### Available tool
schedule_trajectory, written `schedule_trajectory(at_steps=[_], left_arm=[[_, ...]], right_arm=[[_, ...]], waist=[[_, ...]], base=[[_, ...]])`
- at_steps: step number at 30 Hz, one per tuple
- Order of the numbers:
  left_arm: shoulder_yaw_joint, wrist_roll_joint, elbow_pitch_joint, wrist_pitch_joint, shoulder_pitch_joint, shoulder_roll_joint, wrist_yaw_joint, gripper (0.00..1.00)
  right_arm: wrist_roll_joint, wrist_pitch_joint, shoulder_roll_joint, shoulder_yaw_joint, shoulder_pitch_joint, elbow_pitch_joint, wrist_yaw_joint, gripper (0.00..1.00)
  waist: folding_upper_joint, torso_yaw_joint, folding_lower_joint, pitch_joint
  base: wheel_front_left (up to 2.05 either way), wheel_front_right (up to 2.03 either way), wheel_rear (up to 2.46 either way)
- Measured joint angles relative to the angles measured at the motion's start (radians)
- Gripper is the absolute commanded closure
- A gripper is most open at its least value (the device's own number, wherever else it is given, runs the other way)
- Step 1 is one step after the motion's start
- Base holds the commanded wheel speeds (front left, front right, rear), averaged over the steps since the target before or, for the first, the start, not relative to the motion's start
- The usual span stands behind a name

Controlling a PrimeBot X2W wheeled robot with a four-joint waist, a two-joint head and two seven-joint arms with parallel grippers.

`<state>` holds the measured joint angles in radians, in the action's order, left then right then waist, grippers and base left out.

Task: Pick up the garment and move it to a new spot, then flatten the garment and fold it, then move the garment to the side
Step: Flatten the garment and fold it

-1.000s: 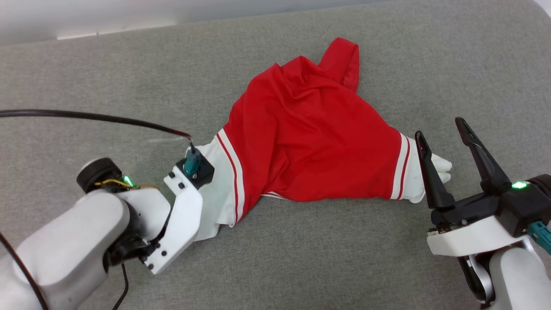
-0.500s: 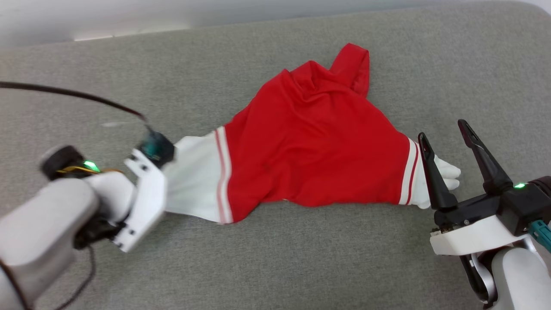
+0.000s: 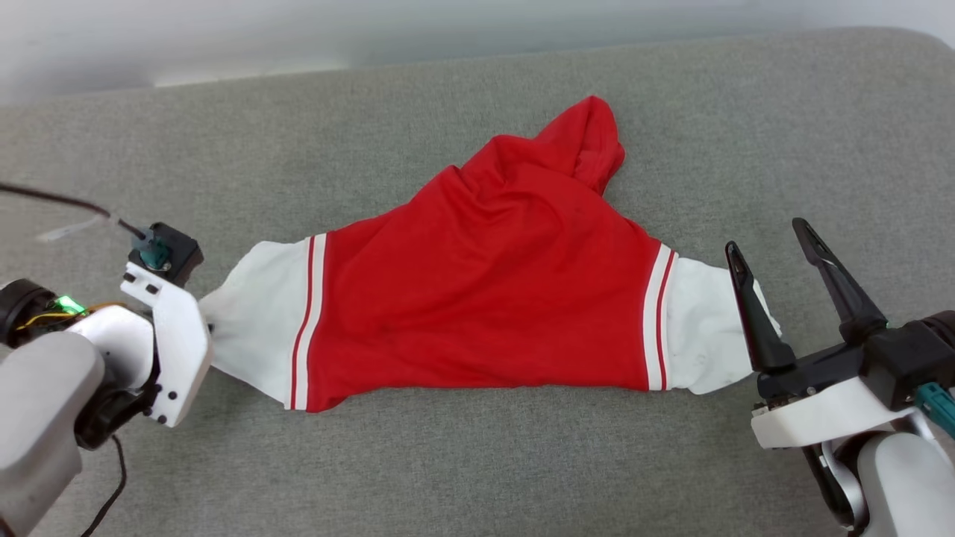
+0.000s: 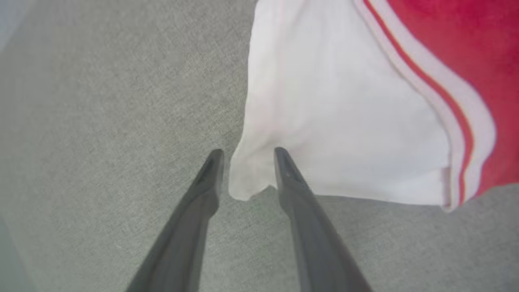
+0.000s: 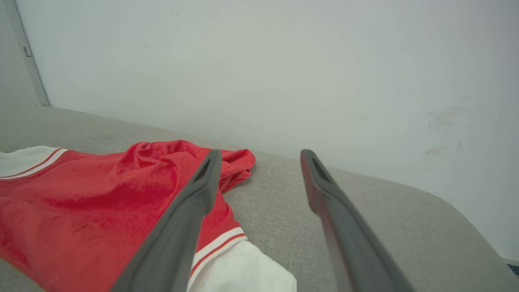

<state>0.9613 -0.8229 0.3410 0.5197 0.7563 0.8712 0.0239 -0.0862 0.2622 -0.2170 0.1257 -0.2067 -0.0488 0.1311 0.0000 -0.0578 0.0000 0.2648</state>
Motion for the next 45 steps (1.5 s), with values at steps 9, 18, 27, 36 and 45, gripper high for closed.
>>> schedule_trajectory(at_steps=[9, 18, 27, 36, 45], left_arm=[[-0.088, 0.081, -0.115, -0.402, -0.079, -0.04, -0.164, 0.0], [-0.19, 0.094, -0.243, -0.708, -0.264, -0.095, -0.417, 0.0], [-0.304, 0.175, -0.341, -0.78, -0.387, -0.174, -0.579, 0.0], [-0.489, 0.357, -0.49, -0.78, -0.582, -0.359, -0.604, 0.0], [-0.593, 0.489, -0.495, -0.78, -0.633, -0.53, -0.483, 0.0]], right_arm=[[-0.019, -0.108, -0.15, 0.049, -0.115, 0.034, 0.0, 0.0], [-0.243, -0.484, -0.414, 0.305, -0.345, 0.035, 0.0, 0.0], [-0.584, -0.871, -0.594, 0.625, -0.531, -0.03, 0.0, 0.0], [-0.733, -0.997, -0.57, 0.802, -0.702, -0.206, 0.0, 0.0], [-0.779, -0.958, -0.488, 0.92, -0.773, -0.374, 0.0, 0.0]], waist=[[0.0, 0.022, -0.0001, -0.065], [0.0, 0.069, 0.0, -0.069], [0.0, 0.116, 0.0, -0.037], [0.0, 0.161, -0.0001, 0.033], [0.0, 0.217, 0.0, 0.11]], base=[[0.0, 0.0, 0.0], [0.0, 0.0, 0.0], [0.0, 0.0, 0.0], [0.0, 0.0, 0.0], [0.0, 0.0, 0.0]])
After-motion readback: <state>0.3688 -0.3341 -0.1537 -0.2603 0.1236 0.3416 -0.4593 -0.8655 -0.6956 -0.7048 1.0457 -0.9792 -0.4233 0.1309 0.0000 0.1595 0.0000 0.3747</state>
